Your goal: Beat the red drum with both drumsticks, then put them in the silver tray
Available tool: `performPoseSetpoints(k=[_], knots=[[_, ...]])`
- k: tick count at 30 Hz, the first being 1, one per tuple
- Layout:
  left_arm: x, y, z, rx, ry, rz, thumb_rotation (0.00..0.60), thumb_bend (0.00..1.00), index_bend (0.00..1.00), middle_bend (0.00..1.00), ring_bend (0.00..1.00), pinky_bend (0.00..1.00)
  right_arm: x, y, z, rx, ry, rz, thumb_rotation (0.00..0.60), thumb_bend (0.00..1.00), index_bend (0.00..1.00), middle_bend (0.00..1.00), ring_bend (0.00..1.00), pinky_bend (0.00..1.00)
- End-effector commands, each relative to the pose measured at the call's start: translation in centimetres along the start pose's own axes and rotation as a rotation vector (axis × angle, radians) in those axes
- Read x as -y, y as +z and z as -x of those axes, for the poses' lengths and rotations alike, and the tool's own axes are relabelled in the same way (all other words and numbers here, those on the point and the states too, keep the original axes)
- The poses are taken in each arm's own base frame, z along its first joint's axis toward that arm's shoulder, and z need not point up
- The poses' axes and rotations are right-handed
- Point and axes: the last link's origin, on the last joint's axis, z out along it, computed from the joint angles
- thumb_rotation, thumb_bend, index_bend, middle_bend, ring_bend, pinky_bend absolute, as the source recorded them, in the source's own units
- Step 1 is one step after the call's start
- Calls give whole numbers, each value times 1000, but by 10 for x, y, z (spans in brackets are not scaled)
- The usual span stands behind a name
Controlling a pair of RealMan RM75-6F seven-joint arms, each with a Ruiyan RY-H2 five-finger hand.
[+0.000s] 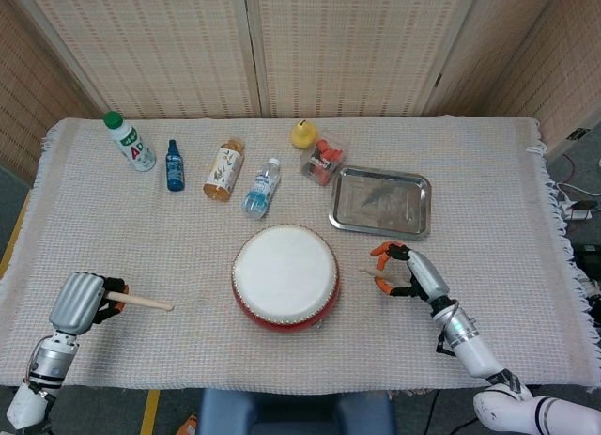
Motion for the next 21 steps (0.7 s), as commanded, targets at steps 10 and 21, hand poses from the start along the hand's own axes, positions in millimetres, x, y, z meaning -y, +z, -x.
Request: performPoseSetpoints(k=[10, 21], knots=[[0, -1, -2, 2, 10, -6, 600, 989, 996, 1000, 1000, 1000, -33, 18, -44, 94, 679, -5, 600, 509, 688, 359, 286, 287], [-1, 0, -1, 7, 11, -1, 600, 988, 996, 1000, 1000, 1000, -47, 26, -39, 144, 733, -16, 567, 503, 532, 360, 300, 309]])
